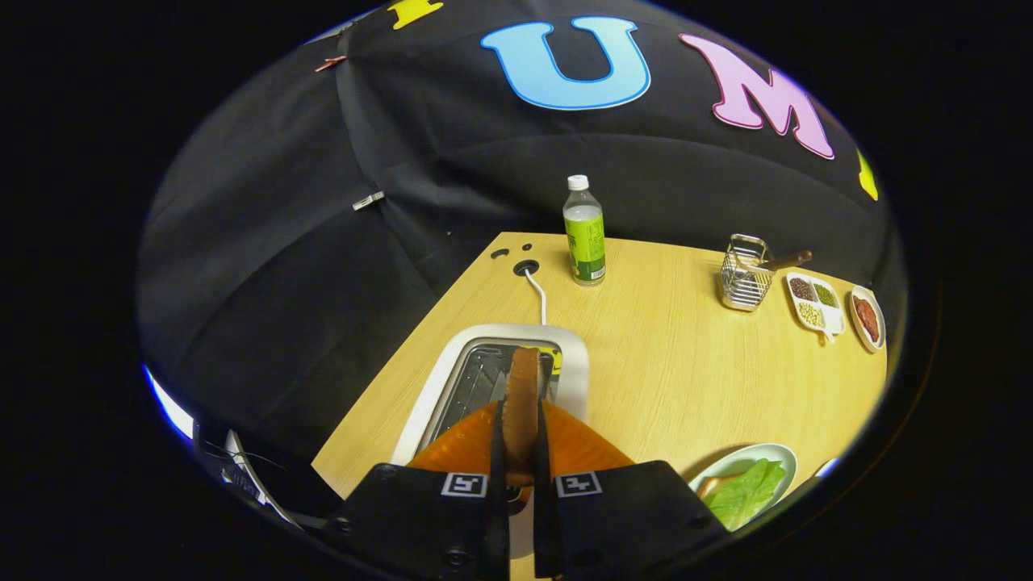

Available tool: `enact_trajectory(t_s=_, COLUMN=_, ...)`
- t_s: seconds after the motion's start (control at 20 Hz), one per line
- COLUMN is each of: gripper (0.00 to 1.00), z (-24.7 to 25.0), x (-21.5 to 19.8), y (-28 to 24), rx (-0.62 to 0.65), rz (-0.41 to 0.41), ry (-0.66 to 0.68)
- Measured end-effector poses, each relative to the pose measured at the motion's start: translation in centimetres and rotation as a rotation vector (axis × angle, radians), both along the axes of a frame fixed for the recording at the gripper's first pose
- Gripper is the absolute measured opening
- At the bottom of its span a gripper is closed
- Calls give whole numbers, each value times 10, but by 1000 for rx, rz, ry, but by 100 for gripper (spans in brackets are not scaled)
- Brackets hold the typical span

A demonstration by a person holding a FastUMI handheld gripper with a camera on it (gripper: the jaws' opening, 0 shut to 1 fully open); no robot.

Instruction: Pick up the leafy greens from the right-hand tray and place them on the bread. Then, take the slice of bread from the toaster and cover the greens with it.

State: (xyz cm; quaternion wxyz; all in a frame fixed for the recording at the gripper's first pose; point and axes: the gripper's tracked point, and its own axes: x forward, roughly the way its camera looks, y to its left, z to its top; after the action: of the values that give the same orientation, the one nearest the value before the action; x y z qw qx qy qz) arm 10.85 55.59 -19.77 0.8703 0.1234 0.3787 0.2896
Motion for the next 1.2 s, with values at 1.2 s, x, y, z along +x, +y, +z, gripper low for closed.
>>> enact_trajectory(t_s=1.2, gripper=16, z=62, x=-11, y=-228, rx=153, rz=-254, ry=-93)
